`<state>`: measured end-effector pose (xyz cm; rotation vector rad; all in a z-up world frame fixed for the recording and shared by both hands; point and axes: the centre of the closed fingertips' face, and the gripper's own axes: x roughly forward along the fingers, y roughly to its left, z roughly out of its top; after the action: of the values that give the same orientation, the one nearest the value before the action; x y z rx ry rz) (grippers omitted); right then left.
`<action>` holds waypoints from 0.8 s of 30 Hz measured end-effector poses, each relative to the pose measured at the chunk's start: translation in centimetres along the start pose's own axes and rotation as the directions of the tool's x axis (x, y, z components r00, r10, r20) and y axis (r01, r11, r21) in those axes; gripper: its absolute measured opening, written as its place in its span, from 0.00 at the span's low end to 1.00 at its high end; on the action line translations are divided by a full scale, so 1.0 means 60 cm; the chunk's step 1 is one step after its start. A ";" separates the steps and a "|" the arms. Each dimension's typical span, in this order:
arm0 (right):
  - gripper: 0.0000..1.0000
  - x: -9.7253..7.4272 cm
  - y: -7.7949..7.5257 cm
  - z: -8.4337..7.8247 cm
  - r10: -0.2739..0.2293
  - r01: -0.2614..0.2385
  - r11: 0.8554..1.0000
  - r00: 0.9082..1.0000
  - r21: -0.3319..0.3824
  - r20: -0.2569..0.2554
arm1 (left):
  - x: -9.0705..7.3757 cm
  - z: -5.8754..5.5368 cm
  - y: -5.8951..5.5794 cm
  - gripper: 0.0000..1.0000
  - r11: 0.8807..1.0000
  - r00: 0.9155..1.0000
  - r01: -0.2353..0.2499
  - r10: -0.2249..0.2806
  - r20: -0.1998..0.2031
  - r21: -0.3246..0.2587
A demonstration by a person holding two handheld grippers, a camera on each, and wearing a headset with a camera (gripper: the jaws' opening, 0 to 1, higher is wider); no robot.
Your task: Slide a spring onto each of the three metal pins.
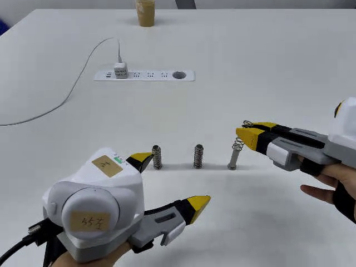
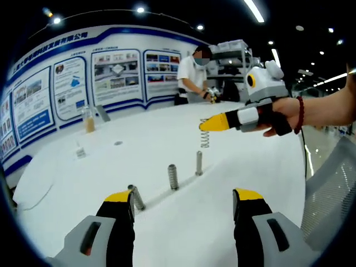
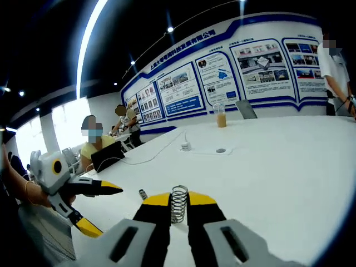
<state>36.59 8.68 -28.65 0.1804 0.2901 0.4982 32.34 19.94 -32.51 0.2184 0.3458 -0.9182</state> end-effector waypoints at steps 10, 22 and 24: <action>0.11 0.016 -0.020 -0.007 -0.035 0.034 0.998 0.999 -0.051 -0.024 | -0.003 -0.011 0.016 0.82 0.999 1.000 -0.025 0.025 -0.007 -0.046; 0.11 0.019 -0.027 -0.019 -0.049 0.044 0.995 0.997 -0.089 -0.052 | -0.004 -0.020 0.029 0.93 0.996 0.999 -0.050 0.049 -0.014 -0.073; 0.11 0.019 -0.028 -0.022 -0.056 0.049 0.993 0.997 -0.107 -0.061 | -0.003 -0.021 0.028 0.95 0.996 0.999 -0.048 0.047 -0.014 -0.076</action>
<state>37.85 7.93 -30.57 0.0538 0.3291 0.4667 33.34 21.50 -33.52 0.1615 0.3849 -0.8551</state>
